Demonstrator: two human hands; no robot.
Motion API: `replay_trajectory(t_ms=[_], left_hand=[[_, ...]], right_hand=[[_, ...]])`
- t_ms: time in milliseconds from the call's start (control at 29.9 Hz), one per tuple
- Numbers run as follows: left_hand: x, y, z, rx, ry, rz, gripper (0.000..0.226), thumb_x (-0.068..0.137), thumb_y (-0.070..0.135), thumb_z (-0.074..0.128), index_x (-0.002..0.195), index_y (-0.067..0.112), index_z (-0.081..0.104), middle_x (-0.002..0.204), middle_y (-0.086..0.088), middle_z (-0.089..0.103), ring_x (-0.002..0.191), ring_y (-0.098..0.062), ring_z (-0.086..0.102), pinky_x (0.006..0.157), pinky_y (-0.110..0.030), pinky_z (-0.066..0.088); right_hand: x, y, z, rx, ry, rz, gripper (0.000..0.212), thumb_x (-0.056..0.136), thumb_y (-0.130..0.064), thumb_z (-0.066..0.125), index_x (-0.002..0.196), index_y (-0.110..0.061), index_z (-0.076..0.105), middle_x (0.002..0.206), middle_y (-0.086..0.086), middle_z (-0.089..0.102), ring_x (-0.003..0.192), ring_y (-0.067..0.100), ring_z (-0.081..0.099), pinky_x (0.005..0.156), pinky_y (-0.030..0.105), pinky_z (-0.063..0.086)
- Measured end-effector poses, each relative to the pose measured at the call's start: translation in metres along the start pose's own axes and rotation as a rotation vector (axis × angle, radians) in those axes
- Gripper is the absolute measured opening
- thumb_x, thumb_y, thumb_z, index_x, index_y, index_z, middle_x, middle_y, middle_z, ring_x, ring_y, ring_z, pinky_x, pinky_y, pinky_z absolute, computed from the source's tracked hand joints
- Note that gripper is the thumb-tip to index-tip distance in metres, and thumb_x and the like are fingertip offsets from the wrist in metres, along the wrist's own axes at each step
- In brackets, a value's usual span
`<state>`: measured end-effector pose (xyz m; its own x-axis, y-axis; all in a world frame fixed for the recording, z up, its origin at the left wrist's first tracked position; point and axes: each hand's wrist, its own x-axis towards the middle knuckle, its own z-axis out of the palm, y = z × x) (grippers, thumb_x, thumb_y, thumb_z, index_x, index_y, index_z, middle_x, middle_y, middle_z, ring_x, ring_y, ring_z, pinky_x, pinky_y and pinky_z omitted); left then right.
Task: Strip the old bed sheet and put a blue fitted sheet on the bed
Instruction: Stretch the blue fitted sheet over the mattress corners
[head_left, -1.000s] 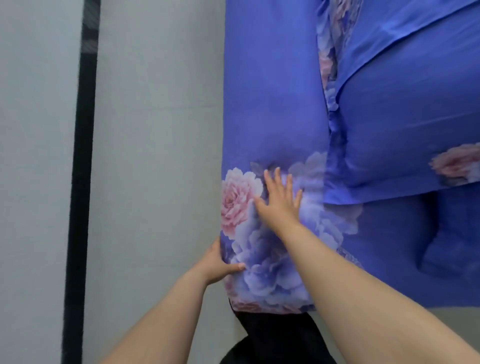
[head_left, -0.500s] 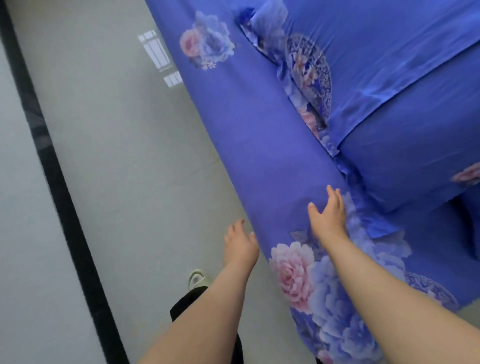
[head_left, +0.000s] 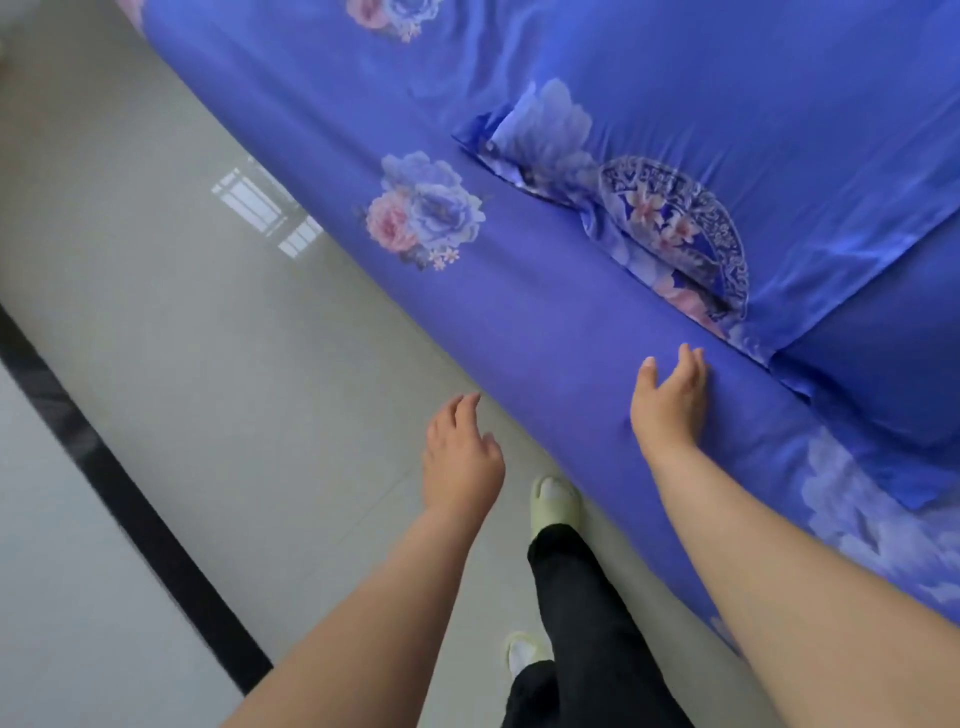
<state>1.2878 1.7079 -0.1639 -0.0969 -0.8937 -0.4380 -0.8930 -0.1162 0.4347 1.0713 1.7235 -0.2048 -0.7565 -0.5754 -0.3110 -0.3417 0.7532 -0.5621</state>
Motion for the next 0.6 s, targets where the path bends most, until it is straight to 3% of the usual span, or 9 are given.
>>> replay_trajectory(t_ms=[33,100,200,301,367,434,468,535,601], left_hand=[[0.019,0.004,-0.007,0.03,0.002,0.051,0.053,0.092,0.015,0.047,0.143,0.018,0.034,0.149,-0.002,0.032,0.138,-0.021,0.027,0.113,-0.032,0.023],[0.059,0.012,-0.021,0.079,-0.011,0.109,0.055,0.092,0.014,0.045,0.146,0.019,0.031,0.153,-0.001,0.026,0.143,-0.021,0.02,0.116,-0.032,0.018],[0.12,0.02,-0.043,0.149,-0.059,0.149,0.058,0.091,0.015,0.032,0.149,0.018,0.026,0.157,-0.001,0.022,0.146,-0.021,0.014,0.117,-0.033,0.016],[0.182,0.015,-0.066,0.256,-0.094,0.243,0.065,0.081,0.021,0.022,0.144,0.011,0.038,0.15,-0.008,0.037,0.14,-0.028,0.033,0.111,-0.043,0.032],[0.227,0.009,-0.084,0.357,-0.155,0.278,0.064,0.081,0.023,0.029,0.142,0.012,0.042,0.147,-0.009,0.041,0.134,-0.029,0.042,0.106,-0.046,0.037],[0.268,0.002,-0.101,0.443,-0.193,0.378,0.063,0.08,0.027,0.036,0.142,0.018,0.043,0.146,-0.008,0.044,0.131,-0.03,0.046,0.103,-0.046,0.039],[0.286,-0.001,-0.109,0.497,-0.221,0.452,0.062,0.081,0.032,0.039,0.142,0.022,0.043,0.146,-0.007,0.044,0.131,-0.03,0.046,0.103,-0.047,0.039],[0.316,-0.003,-0.122,0.625,-0.32,0.597,0.06,0.084,0.04,0.041,0.143,0.031,0.039,0.149,-0.002,0.04,0.134,-0.029,0.042,0.104,-0.049,0.037],[0.351,-0.002,-0.133,0.693,-0.385,0.691,0.056,0.088,0.045,0.038,0.143,0.035,0.036,0.152,0.002,0.036,0.137,-0.028,0.039,0.106,-0.051,0.034]], right_hand=[[0.021,-0.012,0.005,-0.045,0.014,0.156,0.062,0.098,-0.036,0.041,0.148,-0.004,0.023,0.157,0.014,0.017,0.146,0.028,0.011,0.118,0.041,0.01],[0.048,-0.041,0.025,-0.185,-0.041,0.262,0.071,0.097,-0.046,0.037,0.15,-0.005,0.015,0.159,0.011,0.009,0.147,0.026,0.003,0.117,0.045,0.005],[0.061,-0.101,0.073,-0.366,-0.295,0.066,0.081,0.093,-0.058,0.035,0.152,-0.013,0.001,0.16,0.006,-0.006,0.147,0.022,-0.008,0.117,0.048,-0.001],[0.058,-0.166,0.118,-0.454,-0.58,-0.205,0.081,0.092,-0.062,0.033,0.15,-0.029,-0.012,0.156,-0.007,-0.023,0.145,0.021,-0.02,0.114,0.048,-0.01],[0.066,-0.207,0.137,-0.364,-0.687,-0.359,0.07,0.095,-0.05,0.035,0.15,-0.035,-0.005,0.157,-0.012,-0.019,0.146,0.017,-0.017,0.116,0.047,-0.01],[0.072,-0.227,0.156,-0.242,-0.575,-0.402,0.06,0.095,-0.039,0.036,0.151,-0.031,0.015,0.159,-0.011,0.001,0.147,0.013,-0.001,0.119,0.045,0.0],[0.072,-0.231,0.163,-0.216,-0.406,-0.331,0.059,0.092,-0.038,0.036,0.148,-0.025,0.027,0.158,-0.006,0.016,0.146,0.015,0.013,0.118,0.047,0.008],[0.068,-0.231,0.174,-0.191,-0.104,-0.012,0.059,0.086,-0.036,0.045,0.139,-0.012,0.045,0.15,0.009,0.038,0.139,0.027,0.035,0.111,0.054,0.024],[0.065,-0.233,0.184,-0.195,0.028,0.247,0.061,0.084,-0.033,0.054,0.136,-0.002,0.046,0.147,0.019,0.039,0.136,0.034,0.038,0.108,0.058,0.024]])
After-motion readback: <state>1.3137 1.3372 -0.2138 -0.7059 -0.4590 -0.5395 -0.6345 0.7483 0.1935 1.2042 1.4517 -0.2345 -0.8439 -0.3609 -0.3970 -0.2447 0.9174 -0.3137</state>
